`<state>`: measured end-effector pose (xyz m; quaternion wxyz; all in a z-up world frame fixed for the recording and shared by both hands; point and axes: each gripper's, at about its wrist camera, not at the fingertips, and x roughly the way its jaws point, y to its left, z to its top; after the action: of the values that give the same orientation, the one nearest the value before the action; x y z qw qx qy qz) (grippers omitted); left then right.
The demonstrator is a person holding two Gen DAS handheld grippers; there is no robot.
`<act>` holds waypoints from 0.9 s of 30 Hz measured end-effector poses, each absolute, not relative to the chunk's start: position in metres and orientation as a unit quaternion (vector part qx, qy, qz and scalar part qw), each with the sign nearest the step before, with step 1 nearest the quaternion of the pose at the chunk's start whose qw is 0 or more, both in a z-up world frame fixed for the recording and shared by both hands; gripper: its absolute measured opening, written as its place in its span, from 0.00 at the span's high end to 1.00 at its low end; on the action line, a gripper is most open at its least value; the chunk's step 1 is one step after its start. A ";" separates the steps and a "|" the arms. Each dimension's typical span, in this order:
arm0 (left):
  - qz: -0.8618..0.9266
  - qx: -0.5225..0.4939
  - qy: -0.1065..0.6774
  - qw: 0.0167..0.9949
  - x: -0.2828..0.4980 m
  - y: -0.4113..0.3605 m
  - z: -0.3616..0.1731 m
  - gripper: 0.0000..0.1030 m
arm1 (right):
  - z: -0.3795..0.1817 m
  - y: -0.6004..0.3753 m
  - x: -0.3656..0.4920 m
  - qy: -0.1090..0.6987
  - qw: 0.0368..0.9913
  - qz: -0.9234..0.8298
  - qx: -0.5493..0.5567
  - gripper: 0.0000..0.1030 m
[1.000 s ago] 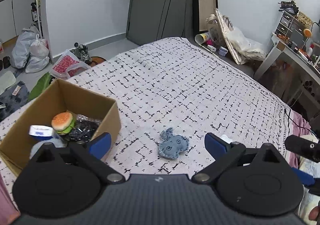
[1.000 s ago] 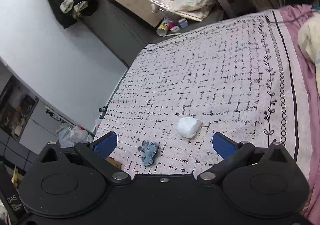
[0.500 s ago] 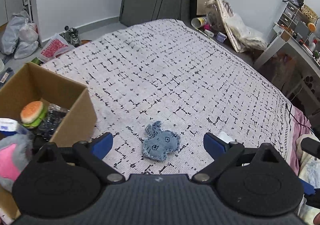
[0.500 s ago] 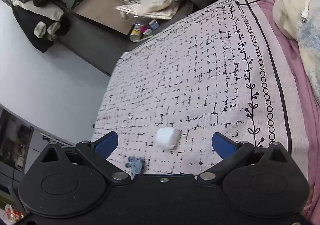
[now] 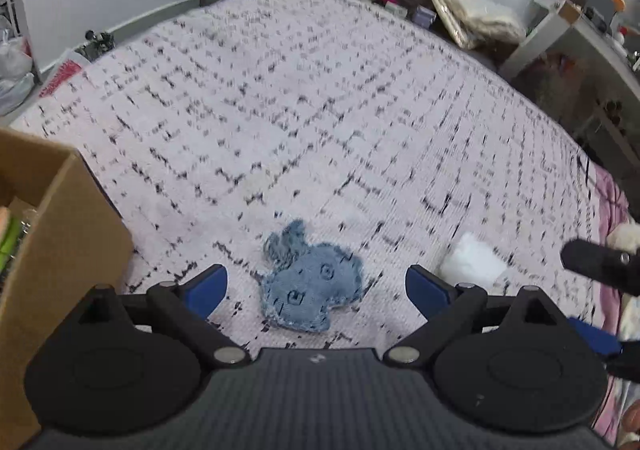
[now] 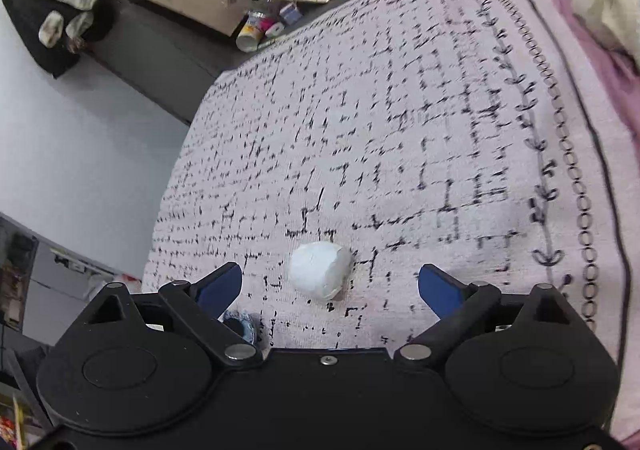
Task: Organize soft objects
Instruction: 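Move the left gripper to the denim fish plush and close on it, then grasp the white wrapped item with the right gripper while the left lifts the fish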
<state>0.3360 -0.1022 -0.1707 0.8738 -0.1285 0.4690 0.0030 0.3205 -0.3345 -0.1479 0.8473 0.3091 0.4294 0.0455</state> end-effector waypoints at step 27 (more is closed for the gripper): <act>0.010 -0.143 0.407 0.902 0.329 -0.096 -0.191 0.62 | -0.177 -0.277 0.341 0.397 0.899 0.034 0.180 0.13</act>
<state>0.3294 -0.0963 -0.1912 0.9019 -0.1428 0.4074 0.0103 0.3415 -0.2772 -0.1775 0.8992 0.1801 0.3974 0.0335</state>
